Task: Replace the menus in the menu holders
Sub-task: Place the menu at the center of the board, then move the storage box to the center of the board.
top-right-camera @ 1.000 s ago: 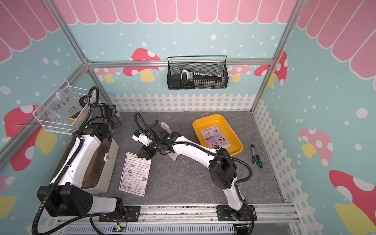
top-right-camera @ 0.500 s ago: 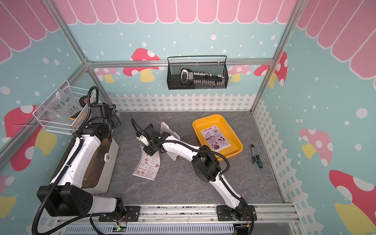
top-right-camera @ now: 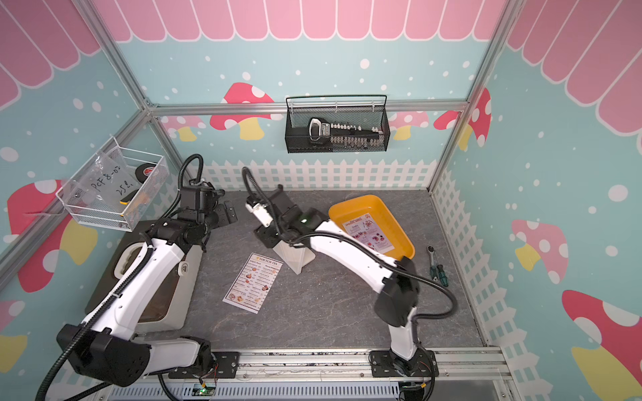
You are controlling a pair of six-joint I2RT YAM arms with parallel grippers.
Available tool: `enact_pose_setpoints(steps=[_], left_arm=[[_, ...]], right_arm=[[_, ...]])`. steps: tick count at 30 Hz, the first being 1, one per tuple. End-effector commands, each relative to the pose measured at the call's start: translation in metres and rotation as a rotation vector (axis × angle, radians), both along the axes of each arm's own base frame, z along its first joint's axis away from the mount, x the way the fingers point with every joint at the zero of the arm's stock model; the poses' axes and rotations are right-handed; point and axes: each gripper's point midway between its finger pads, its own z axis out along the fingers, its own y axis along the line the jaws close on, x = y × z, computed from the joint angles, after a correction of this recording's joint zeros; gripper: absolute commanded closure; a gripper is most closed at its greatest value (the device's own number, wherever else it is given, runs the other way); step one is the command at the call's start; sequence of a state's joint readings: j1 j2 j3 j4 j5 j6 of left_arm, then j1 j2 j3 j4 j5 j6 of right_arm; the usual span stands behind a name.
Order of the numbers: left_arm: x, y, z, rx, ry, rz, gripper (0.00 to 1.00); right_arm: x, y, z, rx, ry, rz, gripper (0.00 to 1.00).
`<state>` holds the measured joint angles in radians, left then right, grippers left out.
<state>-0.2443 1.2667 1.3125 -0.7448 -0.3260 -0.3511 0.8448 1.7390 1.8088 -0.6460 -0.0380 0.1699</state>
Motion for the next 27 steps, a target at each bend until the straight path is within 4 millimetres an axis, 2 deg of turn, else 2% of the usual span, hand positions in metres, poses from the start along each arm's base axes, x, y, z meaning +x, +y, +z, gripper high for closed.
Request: enact_pose_setpoints(steps=[1, 3, 5, 8, 9, 12, 14, 17, 22, 24, 27], left_arm=[[-0.041, -0.029, -0.020, -0.012, 0.100, -0.136, 0.01], [-0.063, -0.054, -0.033, -0.041, 0.143, -0.219, 0.02], [-0.089, -0.089, -0.048, -0.068, 0.191, -0.333, 0.02], [-0.122, -0.124, -0.065, -0.070, 0.241, -0.431, 0.03], [-0.131, -0.135, -0.069, -0.074, 0.253, -0.458, 0.03], [-0.147, -0.164, -0.079, -0.081, 0.278, -0.524, 0.03], [-0.150, -0.181, -0.084, -0.083, 0.287, -0.556, 0.03], [-0.145, -0.192, -0.086, -0.100, 0.278, -0.555, 0.03], [-0.145, -0.205, -0.087, -0.146, 0.273, -0.571, 0.03], [-0.147, -0.212, -0.087, -0.135, 0.268, -0.584, 0.03], [-0.147, -0.228, -0.087, -0.147, 0.265, -0.605, 0.03]], right_arm=[[0.014, -0.096, -0.032, -0.068, 0.102, -0.222, 0.37], [0.016, -0.152, -0.048, -0.087, 0.136, -0.332, 0.33], [0.013, -0.202, -0.071, -0.114, 0.184, -0.436, 0.31], [0.009, -0.249, -0.108, -0.131, 0.270, -0.535, 0.28], [0.009, -0.257, -0.122, -0.143, 0.287, -0.553, 0.29], [0.015, -0.268, -0.150, -0.184, 0.336, -0.598, 0.29], [0.022, -0.261, -0.163, -0.160, 0.370, -0.592, 0.29], [0.023, -0.247, -0.177, -0.102, 0.428, -0.571, 0.29], [0.010, -0.236, -0.189, -0.052, 0.488, -0.554, 0.31], [0.004, -0.234, -0.197, -0.042, 0.509, -0.554, 0.34], [-0.005, -0.233, -0.215, -0.056, 0.560, -0.555, 0.44]])
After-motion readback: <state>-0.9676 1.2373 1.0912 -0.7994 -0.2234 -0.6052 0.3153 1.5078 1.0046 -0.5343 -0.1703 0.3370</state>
